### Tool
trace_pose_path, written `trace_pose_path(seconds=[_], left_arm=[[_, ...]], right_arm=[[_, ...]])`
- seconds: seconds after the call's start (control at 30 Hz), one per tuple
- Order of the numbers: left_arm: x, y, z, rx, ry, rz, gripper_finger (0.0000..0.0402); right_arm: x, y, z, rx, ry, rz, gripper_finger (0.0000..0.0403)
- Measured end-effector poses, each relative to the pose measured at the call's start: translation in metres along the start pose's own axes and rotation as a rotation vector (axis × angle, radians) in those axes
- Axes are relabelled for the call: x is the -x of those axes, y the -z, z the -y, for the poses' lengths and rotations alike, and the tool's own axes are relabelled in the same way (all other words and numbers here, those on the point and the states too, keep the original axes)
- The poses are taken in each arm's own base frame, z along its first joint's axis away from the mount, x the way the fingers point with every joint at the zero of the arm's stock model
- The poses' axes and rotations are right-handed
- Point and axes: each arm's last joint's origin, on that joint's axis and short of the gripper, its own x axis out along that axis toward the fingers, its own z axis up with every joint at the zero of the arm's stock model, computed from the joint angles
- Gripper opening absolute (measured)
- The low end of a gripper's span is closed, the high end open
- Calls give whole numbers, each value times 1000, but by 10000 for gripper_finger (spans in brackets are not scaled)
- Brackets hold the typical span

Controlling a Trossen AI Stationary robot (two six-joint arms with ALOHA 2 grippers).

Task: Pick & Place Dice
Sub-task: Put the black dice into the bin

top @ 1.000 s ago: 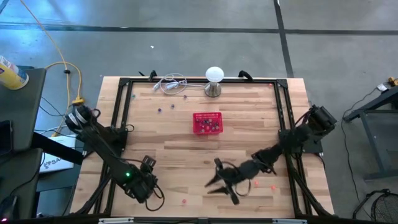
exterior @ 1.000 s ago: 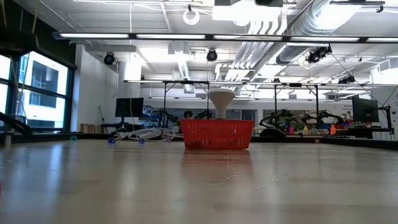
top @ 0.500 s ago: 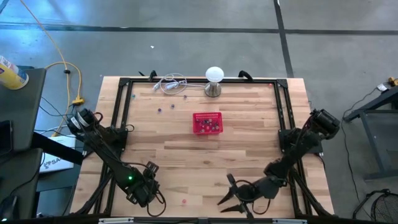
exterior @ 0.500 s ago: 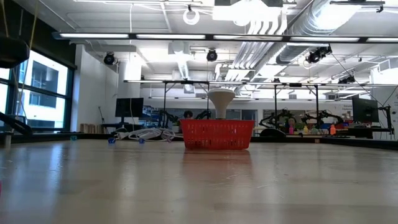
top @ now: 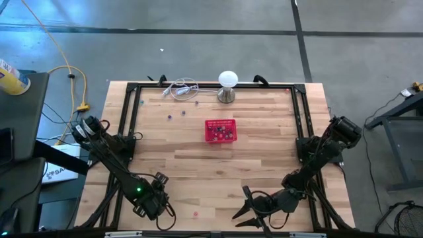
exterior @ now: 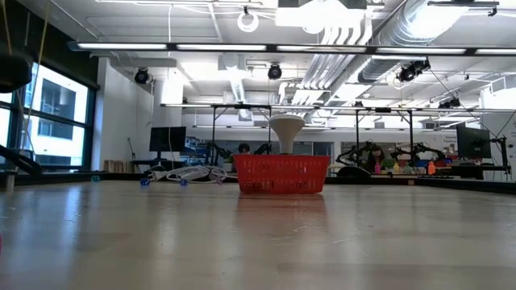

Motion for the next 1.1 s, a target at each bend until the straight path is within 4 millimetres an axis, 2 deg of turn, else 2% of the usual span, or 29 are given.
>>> trace_pose_path(seconds=[0.23,0.57,0.83,1.1], left_arm=[[-1,0,0,5,-10,3,184],[-4,0,0,51,-2,23,141],[-4,0,-3,74,-7,19,138],[-5,-3,-13,193,-17,14,138]], right_arm=[[0,0,1,17,2,-2,110],[0,8,3,64,23,-83,110],[1,11,5,103,32,-116,110],[1,12,5,157,32,-126,110]])
